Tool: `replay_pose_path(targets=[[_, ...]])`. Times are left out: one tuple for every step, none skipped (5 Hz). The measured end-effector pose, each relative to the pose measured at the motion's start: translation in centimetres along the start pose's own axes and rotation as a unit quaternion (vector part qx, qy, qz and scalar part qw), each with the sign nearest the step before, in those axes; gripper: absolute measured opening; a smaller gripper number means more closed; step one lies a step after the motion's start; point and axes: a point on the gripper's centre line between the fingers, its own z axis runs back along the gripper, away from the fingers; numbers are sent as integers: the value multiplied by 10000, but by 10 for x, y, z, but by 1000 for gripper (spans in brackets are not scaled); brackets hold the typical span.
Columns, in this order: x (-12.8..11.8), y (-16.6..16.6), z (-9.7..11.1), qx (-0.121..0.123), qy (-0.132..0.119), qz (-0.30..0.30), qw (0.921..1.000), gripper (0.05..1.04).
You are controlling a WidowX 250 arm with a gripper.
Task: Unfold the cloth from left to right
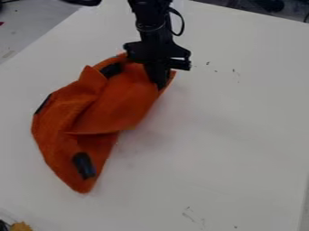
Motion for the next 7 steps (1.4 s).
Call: replay_pose_path(targets=[[-2, -19, -9, -75, 74, -169, 9998, 68], [0, -30, -16, 2, 144, -192, 9997, 95], [6, -47, -14, -12, -8, -134, 9999, 261], [11, -67, -12, -76, -94, -47, 9999, 536], [13, -84, -6, 39, -127, 13, 9999, 839], [15, -94, 0, 154, -144, 94, 9997, 1011], [14, -90, 1, 376, -92, -32, 9992, 1009]])
